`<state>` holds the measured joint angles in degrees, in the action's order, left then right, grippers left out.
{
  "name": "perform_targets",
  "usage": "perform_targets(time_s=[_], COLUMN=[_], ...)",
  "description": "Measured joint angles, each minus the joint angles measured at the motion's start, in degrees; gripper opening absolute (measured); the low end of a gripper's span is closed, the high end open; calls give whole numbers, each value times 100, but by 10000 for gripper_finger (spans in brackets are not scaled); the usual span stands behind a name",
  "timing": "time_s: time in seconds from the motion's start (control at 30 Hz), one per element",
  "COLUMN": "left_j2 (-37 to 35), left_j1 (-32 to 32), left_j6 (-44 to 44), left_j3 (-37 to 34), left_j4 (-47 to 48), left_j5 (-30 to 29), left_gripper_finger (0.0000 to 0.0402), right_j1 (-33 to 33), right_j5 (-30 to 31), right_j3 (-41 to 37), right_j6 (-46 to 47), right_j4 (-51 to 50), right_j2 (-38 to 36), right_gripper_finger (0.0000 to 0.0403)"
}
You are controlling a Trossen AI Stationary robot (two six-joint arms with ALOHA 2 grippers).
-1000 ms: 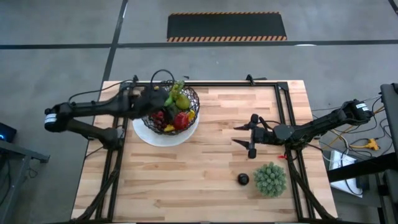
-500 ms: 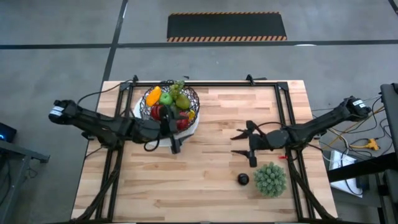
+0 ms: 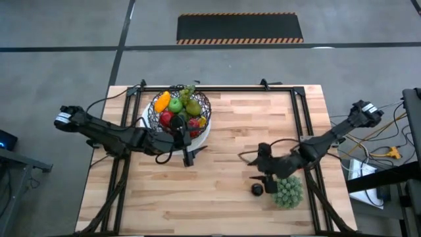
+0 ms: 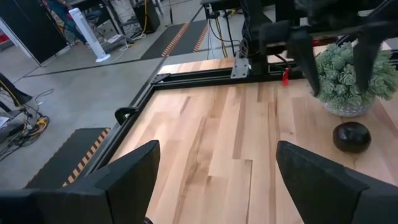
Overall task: Build produce basket
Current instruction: Put the plum into the basket
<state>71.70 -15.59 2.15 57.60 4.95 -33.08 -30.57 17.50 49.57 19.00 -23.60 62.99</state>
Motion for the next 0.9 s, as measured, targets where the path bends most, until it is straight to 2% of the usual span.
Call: perform_targets(time_s=[0.33, 0.5, 0.8, 0.9], left_j2=[-24, -37, -70, -88], left_j1=[2, 1, -37, -69], left_j6=[9, 34, 411, 449], left_j3=[0, 1, -30, -141], left_j4=[6, 28, 18, -6], left_j5=[-4, -11, -28, -26], left_gripper_finger=[303, 303, 303, 303], right_j1=[-395, -406, -406, -406], right_j5=[-166, -453, -1435, -1504], right_j3=[1539, 2236, 2776, 2796], right_j6=[1260, 1569, 1540, 1628], right_j4=[-2365, -3446, -3761, -3765], right_j2=[1509, 2311, 3304, 3508], right_gripper_finger=[228, 255, 302, 306])
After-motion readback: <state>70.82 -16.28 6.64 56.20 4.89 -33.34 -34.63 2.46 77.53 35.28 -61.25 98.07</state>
